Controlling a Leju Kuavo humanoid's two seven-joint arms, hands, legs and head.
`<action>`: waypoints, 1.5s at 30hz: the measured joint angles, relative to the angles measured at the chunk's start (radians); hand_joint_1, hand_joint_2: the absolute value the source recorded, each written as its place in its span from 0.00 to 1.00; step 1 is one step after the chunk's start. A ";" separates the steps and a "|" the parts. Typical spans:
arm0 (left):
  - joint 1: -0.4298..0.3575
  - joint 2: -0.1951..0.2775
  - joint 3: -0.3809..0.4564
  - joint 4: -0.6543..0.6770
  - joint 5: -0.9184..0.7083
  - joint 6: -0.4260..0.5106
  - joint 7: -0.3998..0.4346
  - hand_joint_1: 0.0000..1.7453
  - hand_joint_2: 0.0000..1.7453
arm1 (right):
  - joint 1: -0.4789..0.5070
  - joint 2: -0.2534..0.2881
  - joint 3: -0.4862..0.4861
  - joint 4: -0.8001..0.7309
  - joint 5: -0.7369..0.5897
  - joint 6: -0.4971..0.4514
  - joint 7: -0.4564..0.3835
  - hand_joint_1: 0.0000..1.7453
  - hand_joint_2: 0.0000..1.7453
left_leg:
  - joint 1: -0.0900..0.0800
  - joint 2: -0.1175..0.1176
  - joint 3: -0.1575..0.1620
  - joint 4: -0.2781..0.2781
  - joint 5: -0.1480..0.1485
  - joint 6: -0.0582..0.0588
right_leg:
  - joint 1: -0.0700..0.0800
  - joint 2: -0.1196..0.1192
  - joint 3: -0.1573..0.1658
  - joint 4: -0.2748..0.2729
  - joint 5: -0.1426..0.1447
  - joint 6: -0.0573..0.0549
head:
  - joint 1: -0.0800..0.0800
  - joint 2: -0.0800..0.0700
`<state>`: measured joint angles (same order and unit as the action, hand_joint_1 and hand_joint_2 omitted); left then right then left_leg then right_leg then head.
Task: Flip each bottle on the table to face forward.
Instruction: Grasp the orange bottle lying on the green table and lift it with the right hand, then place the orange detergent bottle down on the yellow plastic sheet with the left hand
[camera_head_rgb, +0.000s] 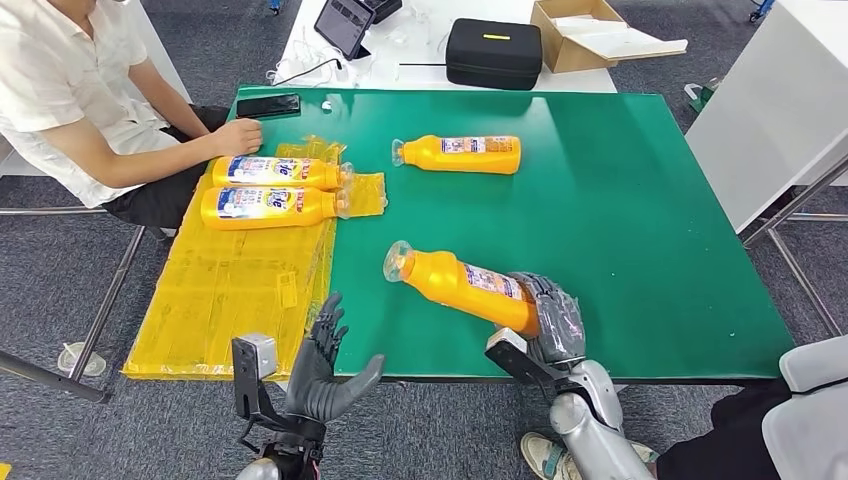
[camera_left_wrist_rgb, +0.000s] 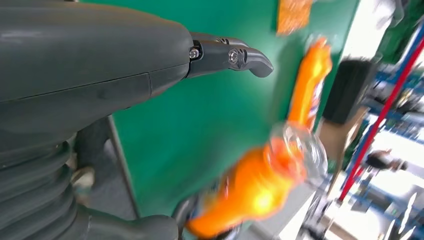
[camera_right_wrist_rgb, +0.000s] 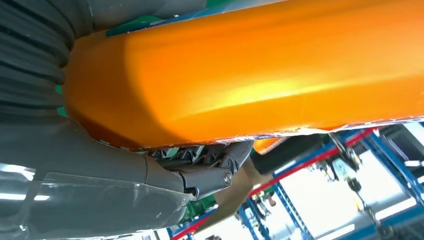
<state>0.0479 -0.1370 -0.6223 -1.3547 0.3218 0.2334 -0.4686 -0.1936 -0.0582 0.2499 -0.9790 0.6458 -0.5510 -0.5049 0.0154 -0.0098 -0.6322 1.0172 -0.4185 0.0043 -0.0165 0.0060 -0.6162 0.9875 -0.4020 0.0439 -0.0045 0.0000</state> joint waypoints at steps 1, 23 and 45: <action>0.001 0.001 0.000 -0.006 -0.009 0.017 -0.014 0.00 1.00 | 0.005 0.005 -0.001 -0.012 -0.007 -0.001 0.003 0.85 1.00 | 0.000 0.000 0.000 0.000 0.000 0.000 | 0.000 0.000 0.000 0.000 0.000 0.000 | 0.000 0.000; -0.008 -0.003 0.000 -0.101 0.019 -0.011 -0.045 0.00 1.00 | 0.013 0.113 0.047 -0.056 -0.033 0.051 -0.058 0.85 1.00 | 0.000 0.001 -0.002 0.000 0.000 0.000 | 0.000 0.000 -0.002 0.000 0.000 0.000 | 0.000 0.000; -0.093 -0.031 0.009 -0.082 0.091 -0.017 -0.052 0.00 1.00 | -0.085 0.198 0.264 0.034 -0.160 0.082 -0.136 0.82 1.00 | 0.000 0.000 -0.003 0.000 0.001 -0.001 | 0.000 0.000 -0.003 0.000 0.000 0.000 | 0.000 0.000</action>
<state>-0.0453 -0.1679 -0.6132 -1.4364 0.4132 0.2163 -0.5204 -0.2783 0.1394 0.5138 -0.9449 0.4857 -0.4688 -0.6410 0.0156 -0.0097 -0.6351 1.0171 -0.4173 0.0034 -0.0165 0.0060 -0.6192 0.9879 -0.4017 0.0436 -0.0042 0.0002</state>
